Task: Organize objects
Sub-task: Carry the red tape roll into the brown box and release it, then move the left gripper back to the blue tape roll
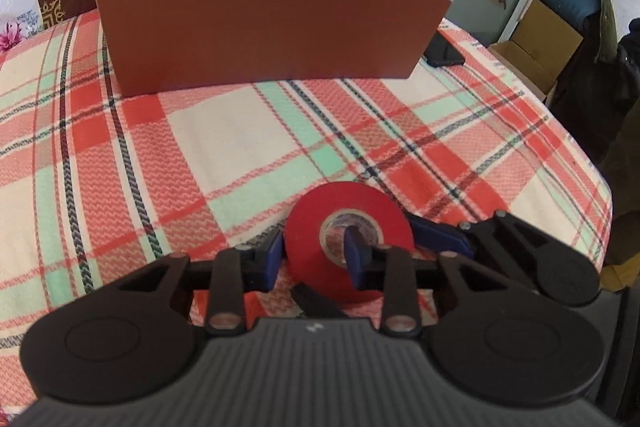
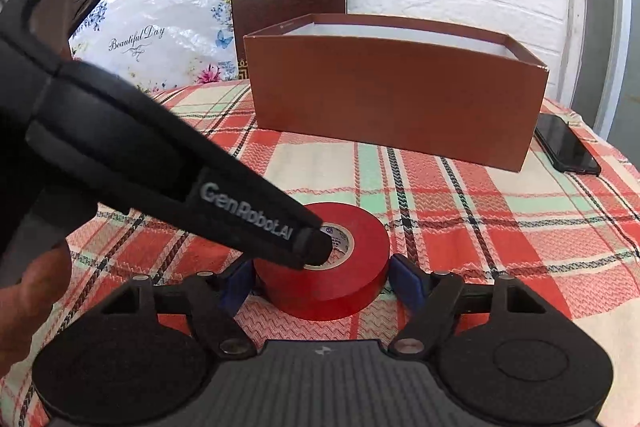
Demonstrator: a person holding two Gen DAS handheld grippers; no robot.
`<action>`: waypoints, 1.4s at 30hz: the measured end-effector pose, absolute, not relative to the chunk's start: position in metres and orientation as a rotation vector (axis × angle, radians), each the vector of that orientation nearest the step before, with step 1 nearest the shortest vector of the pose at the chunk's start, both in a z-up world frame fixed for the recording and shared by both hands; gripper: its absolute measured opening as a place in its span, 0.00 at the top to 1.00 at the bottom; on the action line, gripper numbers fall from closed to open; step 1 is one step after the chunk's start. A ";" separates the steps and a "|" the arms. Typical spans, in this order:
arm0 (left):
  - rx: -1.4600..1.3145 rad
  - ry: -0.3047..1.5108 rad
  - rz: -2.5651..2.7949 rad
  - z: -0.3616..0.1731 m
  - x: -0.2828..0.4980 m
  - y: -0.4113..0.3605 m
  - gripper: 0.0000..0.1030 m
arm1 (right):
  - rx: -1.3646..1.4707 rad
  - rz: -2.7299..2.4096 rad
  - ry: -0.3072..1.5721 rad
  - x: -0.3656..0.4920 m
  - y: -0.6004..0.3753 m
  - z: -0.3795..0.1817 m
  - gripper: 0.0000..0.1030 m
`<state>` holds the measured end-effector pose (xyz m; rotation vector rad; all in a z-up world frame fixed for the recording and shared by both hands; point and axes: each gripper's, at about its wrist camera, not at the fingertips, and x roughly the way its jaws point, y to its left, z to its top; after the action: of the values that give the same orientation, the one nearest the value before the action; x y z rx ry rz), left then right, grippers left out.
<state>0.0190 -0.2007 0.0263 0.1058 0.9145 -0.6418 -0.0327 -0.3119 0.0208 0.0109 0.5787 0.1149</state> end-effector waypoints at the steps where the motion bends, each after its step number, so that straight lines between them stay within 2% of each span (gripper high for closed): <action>1: 0.094 0.902 -0.647 0.032 0.019 -0.200 0.66 | 0.024 0.114 0.566 -0.033 -0.314 0.021 0.30; 7: 0.095 0.713 -0.686 0.091 0.030 -0.216 0.66 | 0.012 0.056 0.340 -0.034 -0.326 0.053 0.30; 13: 0.105 0.609 -0.688 0.133 0.081 -0.255 0.66 | -0.005 0.002 0.194 0.018 -0.358 0.089 0.30; 18: 0.123 0.586 -0.668 0.138 0.119 -0.286 0.66 | 0.003 -0.025 0.182 0.071 -0.386 0.101 0.30; 25: 0.162 0.621 -0.605 0.115 0.154 -0.303 0.65 | 0.005 -0.043 0.253 0.131 -0.402 0.085 0.30; 27: 0.182 0.631 -0.551 0.107 0.158 -0.301 0.53 | 0.009 -0.046 0.297 0.146 -0.403 0.077 0.30; 28: 0.183 0.634 -0.533 0.105 0.159 -0.297 0.52 | 0.034 -0.046 0.296 0.145 -0.408 0.075 0.32; 30: 0.167 0.632 -0.524 0.103 0.158 -0.287 0.41 | 0.044 -0.068 0.273 0.142 -0.408 0.075 0.29; 34: 0.175 0.608 -0.488 0.106 0.144 -0.272 0.38 | 0.036 -0.062 0.239 0.122 -0.400 0.074 0.29; 38: 0.160 0.597 -0.481 0.107 0.124 -0.254 0.28 | 0.052 -0.071 0.216 0.099 -0.390 0.075 0.29; 42: 0.159 0.589 -0.456 0.104 0.098 -0.235 0.28 | 0.087 -0.066 0.213 0.057 -0.378 0.074 0.28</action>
<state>0.0978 -0.2346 0.1035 0.1591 0.5890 -0.4557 0.0574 -0.3781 0.0742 0.0866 0.2131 -0.0656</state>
